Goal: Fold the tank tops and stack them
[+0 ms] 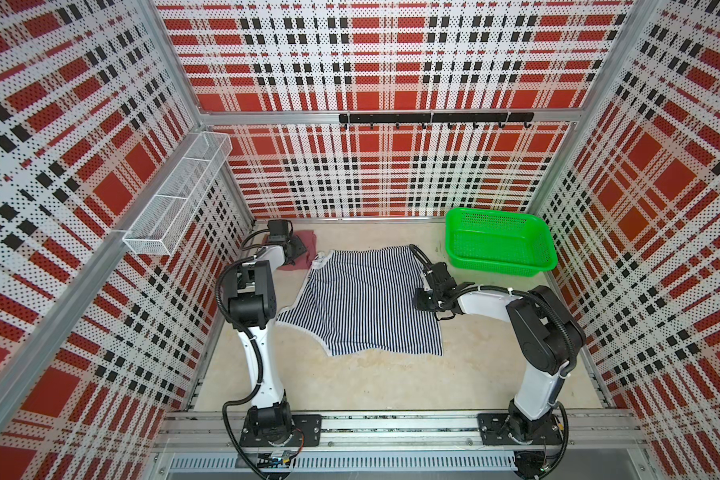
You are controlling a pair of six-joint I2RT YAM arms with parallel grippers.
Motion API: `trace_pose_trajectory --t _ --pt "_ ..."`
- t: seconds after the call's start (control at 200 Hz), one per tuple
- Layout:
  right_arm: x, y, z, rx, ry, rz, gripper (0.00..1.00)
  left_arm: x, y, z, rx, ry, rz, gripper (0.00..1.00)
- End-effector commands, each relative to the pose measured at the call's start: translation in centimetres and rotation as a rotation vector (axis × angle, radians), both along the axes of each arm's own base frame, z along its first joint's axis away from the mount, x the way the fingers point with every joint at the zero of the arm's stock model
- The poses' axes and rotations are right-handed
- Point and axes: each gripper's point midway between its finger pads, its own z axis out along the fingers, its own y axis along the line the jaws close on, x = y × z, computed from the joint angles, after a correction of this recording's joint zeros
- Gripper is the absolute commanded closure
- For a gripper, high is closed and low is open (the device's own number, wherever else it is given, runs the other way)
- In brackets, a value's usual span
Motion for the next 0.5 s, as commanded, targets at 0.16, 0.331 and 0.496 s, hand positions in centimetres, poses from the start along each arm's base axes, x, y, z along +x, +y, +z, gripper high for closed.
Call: trace_pose_trajectory --t 0.16,0.331,0.496 --pt "-2.0 -4.5 -1.6 -0.113 0.066 -0.151 0.69 -3.8 6.1 -5.2 0.015 0.186 0.081 0.36" --pt "-2.1 -5.4 -0.7 -0.123 0.047 -0.18 0.69 -4.5 6.9 -4.8 0.01 0.187 0.092 0.36" --pt "-2.0 -5.0 0.4 -0.101 0.022 -0.153 0.67 -4.9 6.4 -3.2 0.02 0.172 0.076 0.32"
